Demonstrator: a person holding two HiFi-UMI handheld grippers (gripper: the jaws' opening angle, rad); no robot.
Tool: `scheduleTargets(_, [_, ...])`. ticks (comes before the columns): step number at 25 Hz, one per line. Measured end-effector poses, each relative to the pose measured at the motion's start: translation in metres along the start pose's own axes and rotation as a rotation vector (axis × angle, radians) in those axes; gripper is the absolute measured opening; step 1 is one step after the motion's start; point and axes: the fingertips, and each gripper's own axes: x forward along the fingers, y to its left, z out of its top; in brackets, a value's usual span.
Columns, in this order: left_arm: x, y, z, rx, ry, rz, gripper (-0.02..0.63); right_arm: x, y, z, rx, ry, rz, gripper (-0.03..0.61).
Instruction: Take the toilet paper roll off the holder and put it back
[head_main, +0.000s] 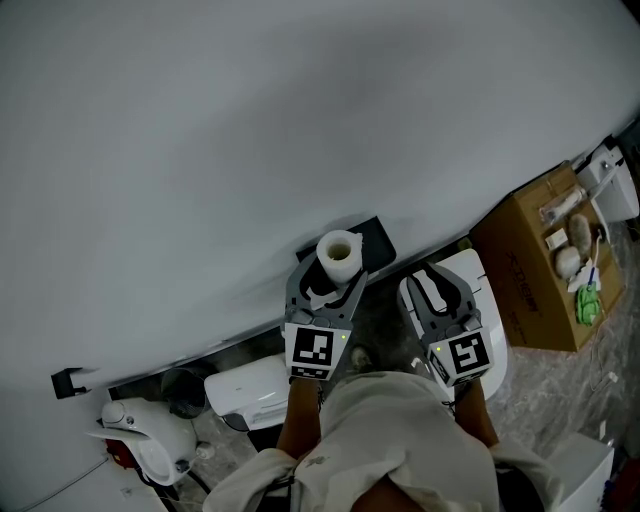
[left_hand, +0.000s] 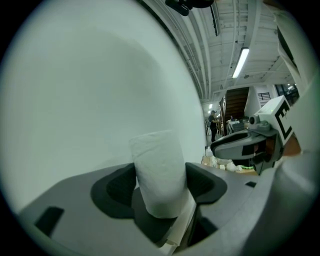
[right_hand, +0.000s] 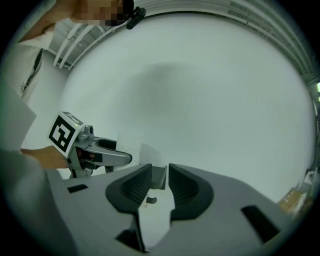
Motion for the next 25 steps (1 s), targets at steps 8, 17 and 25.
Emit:
scheduleTargets(8, [0.003, 0.005, 0.000, 0.015, -0.015, 0.013, 0.316, -0.001, 0.002, 0.005, -0.001, -0.008, -0.016, 0.102])
scheduleTargets(17, [0.002, 0.006, -0.001, 0.015, -0.006, 0.022, 0.331, -0.006, 0.003, 0.008, -0.011, -0.006, -0.019, 0.103])
scheduleTargets(25, [-0.005, 0.006, 0.003, 0.017, -0.012, 0.046, 0.336, -0.014, 0.002, 0.006, -0.020, -0.009, -0.014, 0.102])
